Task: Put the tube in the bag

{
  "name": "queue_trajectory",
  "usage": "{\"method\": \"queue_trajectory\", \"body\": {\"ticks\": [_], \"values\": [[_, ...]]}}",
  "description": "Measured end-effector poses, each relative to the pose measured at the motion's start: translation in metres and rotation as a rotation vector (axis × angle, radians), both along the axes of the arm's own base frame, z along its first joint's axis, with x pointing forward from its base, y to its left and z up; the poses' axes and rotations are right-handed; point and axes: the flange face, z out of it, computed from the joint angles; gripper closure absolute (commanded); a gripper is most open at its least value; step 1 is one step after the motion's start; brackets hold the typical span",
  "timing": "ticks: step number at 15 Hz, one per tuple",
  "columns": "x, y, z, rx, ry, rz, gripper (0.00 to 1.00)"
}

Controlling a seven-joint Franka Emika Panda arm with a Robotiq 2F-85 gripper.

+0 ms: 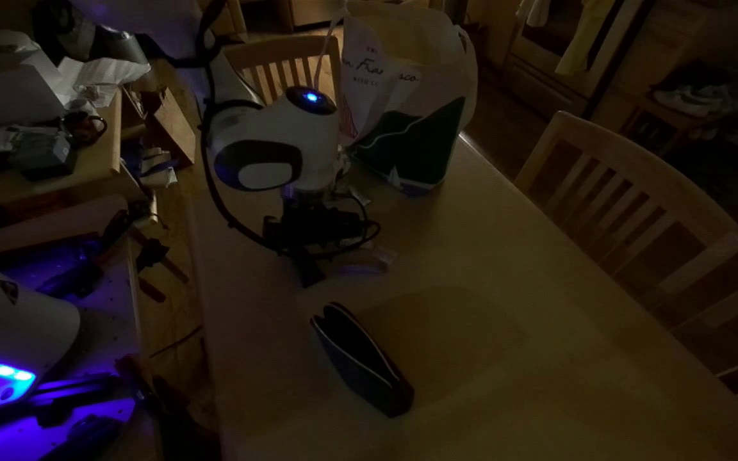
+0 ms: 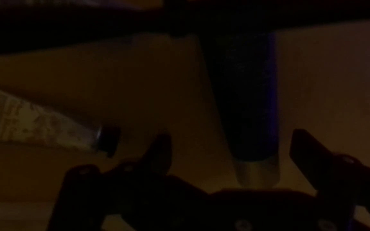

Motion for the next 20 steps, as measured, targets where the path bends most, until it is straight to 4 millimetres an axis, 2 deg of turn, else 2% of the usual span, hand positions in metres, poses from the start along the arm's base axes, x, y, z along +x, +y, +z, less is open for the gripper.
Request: {"method": "queue_trajectory", "body": {"ticks": [3, 6, 9, 13, 14, 16, 20], "values": [[0.007, -0.002, -0.002, 0.004, -0.008, -0.012, 0.52], [0.004, -0.002, -0.003, 0.01, 0.006, -0.024, 0.69], [0.006, -0.004, 0.001, 0.004, 0.0, -0.052, 0.92], [0.003, -0.012, 0.004, -0.014, 0.003, -0.112, 0.98], [0.0, -0.015, 0.005, -0.02, 0.006, -0.129, 0.93], [-0.007, -0.023, 0.01, -0.037, 0.01, -0.166, 0.93], [-0.031, -0.044, 0.038, -0.084, 0.003, -0.259, 0.93]]}}
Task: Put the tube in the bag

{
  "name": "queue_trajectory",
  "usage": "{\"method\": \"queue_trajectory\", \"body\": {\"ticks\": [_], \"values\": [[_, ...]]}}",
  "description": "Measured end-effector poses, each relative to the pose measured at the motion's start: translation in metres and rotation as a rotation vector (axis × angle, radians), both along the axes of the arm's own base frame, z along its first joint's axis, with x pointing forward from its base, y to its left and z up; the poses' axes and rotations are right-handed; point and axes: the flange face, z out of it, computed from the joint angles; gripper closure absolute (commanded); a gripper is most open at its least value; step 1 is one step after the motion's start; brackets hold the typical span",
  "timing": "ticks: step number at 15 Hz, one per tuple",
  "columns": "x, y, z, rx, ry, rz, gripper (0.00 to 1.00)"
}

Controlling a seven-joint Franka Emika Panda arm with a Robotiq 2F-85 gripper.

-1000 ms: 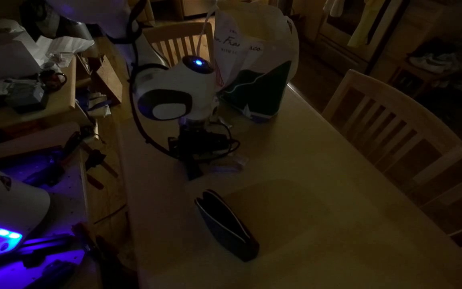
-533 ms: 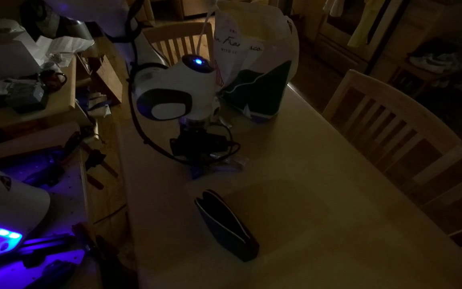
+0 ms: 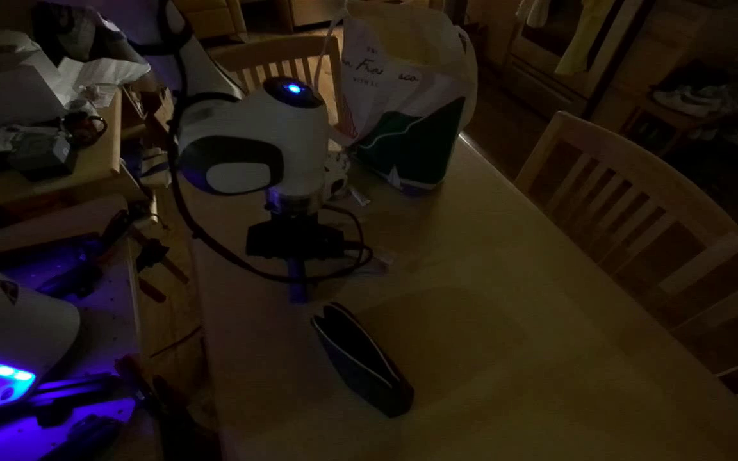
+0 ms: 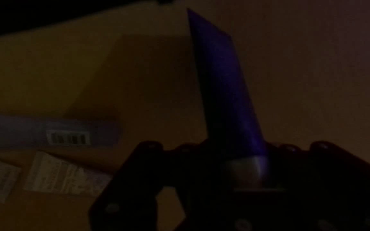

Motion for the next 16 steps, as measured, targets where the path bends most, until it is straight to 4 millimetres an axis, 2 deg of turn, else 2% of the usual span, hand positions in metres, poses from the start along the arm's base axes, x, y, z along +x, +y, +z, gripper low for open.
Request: {"method": "queue_trajectory", "body": {"ticks": [5, 6, 7, 10, 11, 13, 14, 16], "values": [[-0.023, -0.021, 0.051, -0.044, 0.002, -0.07, 0.93], [-0.024, -0.024, 0.061, -0.049, 0.008, -0.075, 0.68], [-0.024, -0.026, 0.069, -0.052, 0.013, -0.076, 0.67], [-0.021, -0.024, 0.085, -0.049, 0.034, -0.049, 0.48], [-0.02, -0.021, 0.086, -0.042, 0.044, -0.023, 0.67], [-0.018, -0.018, 0.087, -0.041, 0.045, -0.017, 0.54], [-0.019, -0.019, 0.086, -0.041, 0.046, -0.019, 0.23], [-0.019, -0.021, 0.086, -0.042, 0.046, -0.024, 0.22]]}}
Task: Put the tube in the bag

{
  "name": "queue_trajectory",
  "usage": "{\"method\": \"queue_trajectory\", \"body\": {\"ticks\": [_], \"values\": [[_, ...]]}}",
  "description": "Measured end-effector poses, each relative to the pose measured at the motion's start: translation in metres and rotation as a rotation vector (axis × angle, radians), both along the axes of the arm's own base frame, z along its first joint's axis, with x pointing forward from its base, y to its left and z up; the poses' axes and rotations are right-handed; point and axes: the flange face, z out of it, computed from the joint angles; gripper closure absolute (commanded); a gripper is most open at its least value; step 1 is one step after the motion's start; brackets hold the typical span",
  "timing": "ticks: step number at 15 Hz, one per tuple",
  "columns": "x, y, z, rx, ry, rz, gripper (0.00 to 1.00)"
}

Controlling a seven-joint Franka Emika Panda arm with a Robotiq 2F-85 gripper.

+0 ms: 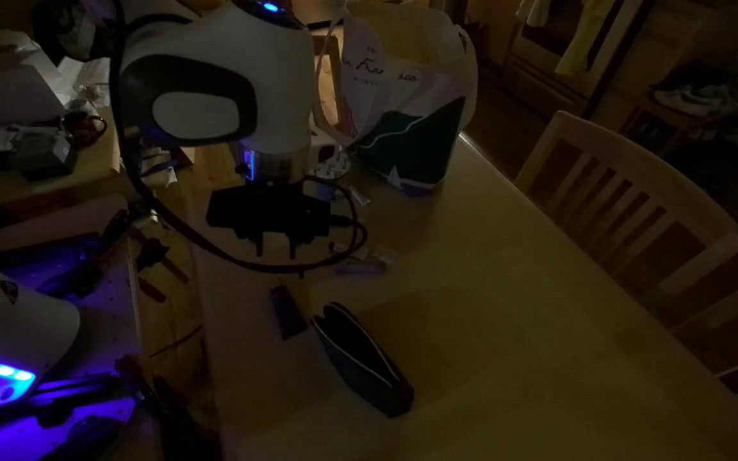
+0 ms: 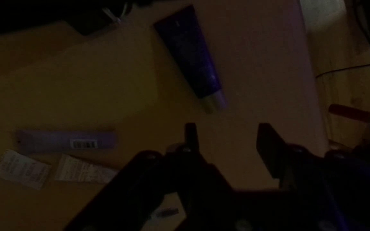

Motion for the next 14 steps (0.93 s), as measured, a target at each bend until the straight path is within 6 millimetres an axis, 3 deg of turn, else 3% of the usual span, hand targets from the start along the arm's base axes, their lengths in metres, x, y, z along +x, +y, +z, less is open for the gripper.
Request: {"method": "queue_trajectory", "body": {"ticks": [3, 8, 14], "values": [[-0.001, 0.0, -0.001, 0.0, 0.001, -0.001, 0.03], [0.002, 0.007, -0.011, -0.015, -0.081, 0.05, 0.0], [-0.007, 0.017, -0.049, -0.068, -0.213, 0.099, 0.0]]}}
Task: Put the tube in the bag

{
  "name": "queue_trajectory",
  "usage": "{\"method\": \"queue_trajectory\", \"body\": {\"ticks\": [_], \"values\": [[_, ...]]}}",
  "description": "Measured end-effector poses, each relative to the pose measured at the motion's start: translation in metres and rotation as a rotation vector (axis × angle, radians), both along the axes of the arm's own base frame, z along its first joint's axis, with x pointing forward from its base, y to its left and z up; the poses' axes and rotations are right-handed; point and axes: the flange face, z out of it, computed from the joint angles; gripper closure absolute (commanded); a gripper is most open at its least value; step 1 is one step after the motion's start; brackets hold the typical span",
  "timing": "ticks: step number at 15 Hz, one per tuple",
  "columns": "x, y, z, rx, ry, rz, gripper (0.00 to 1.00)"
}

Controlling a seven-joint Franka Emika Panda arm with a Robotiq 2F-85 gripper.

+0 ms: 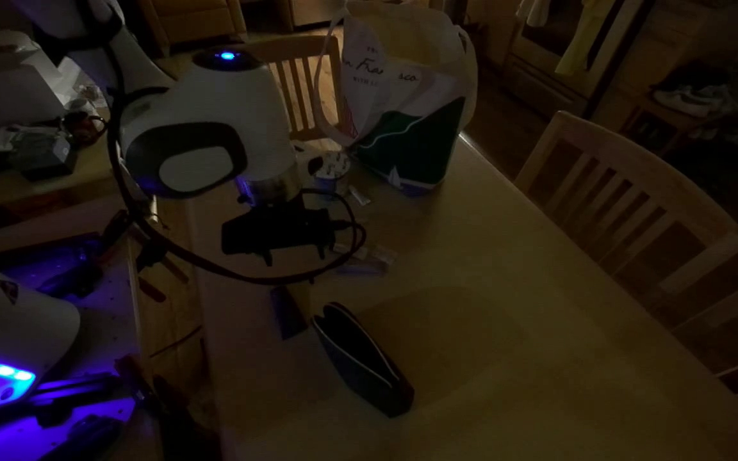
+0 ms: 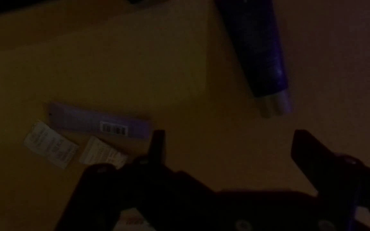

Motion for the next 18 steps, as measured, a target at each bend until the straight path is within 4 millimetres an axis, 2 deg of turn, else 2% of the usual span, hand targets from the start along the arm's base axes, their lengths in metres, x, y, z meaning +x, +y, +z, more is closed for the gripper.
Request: {"method": "queue_trajectory", "body": {"ticks": [6, 10, 13, 18], "values": [[0.001, 0.002, -0.004, 0.0, 0.0, 0.008, 0.0], [-0.001, -0.005, -0.005, -0.019, -0.027, 0.0, 0.0], [-0.013, -0.008, -0.015, -0.012, -0.039, -0.034, 0.0], [-0.037, 0.004, -0.042, 0.043, -0.009, -0.046, 0.0]]}}
